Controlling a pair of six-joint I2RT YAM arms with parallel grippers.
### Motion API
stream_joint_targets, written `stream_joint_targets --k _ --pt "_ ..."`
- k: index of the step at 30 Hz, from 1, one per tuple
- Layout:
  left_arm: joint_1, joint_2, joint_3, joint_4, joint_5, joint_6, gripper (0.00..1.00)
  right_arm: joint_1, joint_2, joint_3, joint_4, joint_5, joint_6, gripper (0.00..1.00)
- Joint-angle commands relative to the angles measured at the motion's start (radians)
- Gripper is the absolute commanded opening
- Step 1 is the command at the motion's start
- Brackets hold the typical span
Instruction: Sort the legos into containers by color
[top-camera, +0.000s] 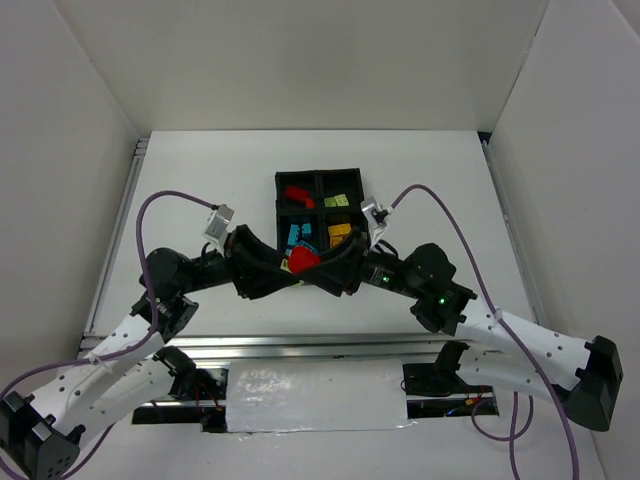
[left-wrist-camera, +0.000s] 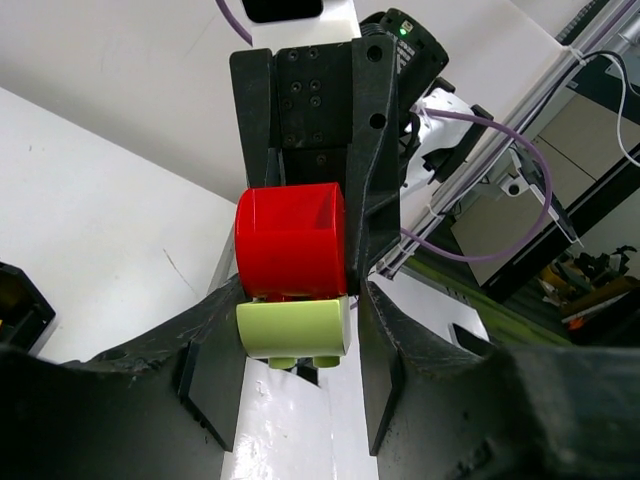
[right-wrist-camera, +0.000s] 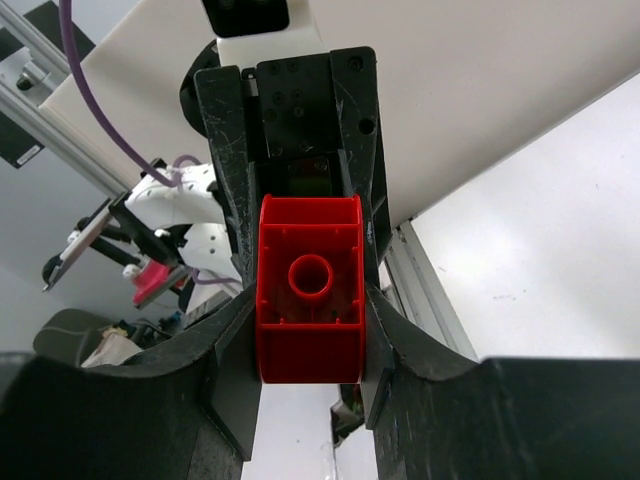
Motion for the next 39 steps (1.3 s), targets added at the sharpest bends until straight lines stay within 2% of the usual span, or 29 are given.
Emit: stream_joint_targets --k 1,6,11,13,14,15,16,17,18,19,20,21,22,23,24,27,30,32,39 --pt "0.000 -0.037 -0.009 0.042 0.078 0.058 0.00 -0.071 -0.081 0.028 0.035 0.033 -0.018 0.00" --pt "-0.001 -0.072 -0.011 -0.037 0.093 0.113 0.00 -0.261 -0.129 -0.014 0.064 -0.090 0.074 0.00" --pt "0.002 -0.089 -0.002 -0.120 0.049 0.159 0.00 -0.276 -0.147 0.021 -0.016 -0.073 0.008 0.00" --pt "0.002 -0.097 0.012 -0.221 -0.002 0.183 0.00 -0.276 -0.140 0.041 -0.103 -0.009 -0.029 0.00" --pt "0.002 -0.100 0.039 -0.279 -0.081 0.196 0.00 -0.276 -0.129 0.084 -0.156 0.030 -0.073 0.00" --pt "0.002 -0.101 0.058 -0.343 -0.130 0.209 0.00 -0.278 -0.112 0.115 -0.275 0.076 -0.096 0.00" --pt "0.002 -0.101 0.082 -0.415 -0.187 0.237 0.00 -0.279 -0.065 0.144 -0.331 0.169 -0.116 0.00" --pt "0.000 -0.098 0.133 -0.573 -0.318 0.248 0.00 -0.276 -0.027 0.218 -0.397 0.220 -0.154 0.00" --pt "0.002 -0.091 0.161 -0.656 -0.389 0.257 0.00 -0.276 0.012 0.263 -0.521 0.276 -0.167 0.00" --pt "0.000 -0.085 0.220 -0.734 -0.463 0.263 0.00 -0.279 0.115 0.365 -0.586 0.389 -0.182 0.00" --pt "0.002 -0.069 0.253 -0.889 -0.617 0.263 0.00 -0.282 0.182 0.421 -0.658 0.439 -0.185 0.00" --pt "0.002 -0.063 0.279 -0.957 -0.687 0.260 0.00 -0.282 0.242 0.479 -0.760 0.474 -0.202 0.00" --pt "0.002 -0.058 0.323 -1.017 -0.730 0.263 0.00 -0.282 0.379 0.598 -0.808 0.519 -0.225 0.00" --pt "0.000 -0.060 0.342 -1.116 -0.854 0.262 0.00 -0.284 0.452 0.654 -0.856 0.538 -0.230 0.00" --pt "0.002 -0.064 0.357 -1.160 -0.913 0.256 0.00 -0.282 0.513 0.710 -0.917 0.550 -0.235 0.00" --pt "0.000 -0.112 0.391 -1.282 -1.109 0.224 0.00 -0.284 0.766 0.919 -0.960 0.578 -0.242 0.00" --pt "0.002 -0.190 0.344 -1.329 -1.256 0.196 0.00 -0.279 0.909 1.068 -0.988 0.582 -0.251 0.00" --pt "0.000 -0.230 0.319 -1.338 -1.289 0.184 0.00 -0.278 0.989 1.127 -0.988 0.576 -0.256 0.00" --pt "-0.003 -0.229 0.314 -1.323 -1.260 0.211 0.00 -0.276 1.225 1.380 -1.051 0.585 -0.282 0.00"
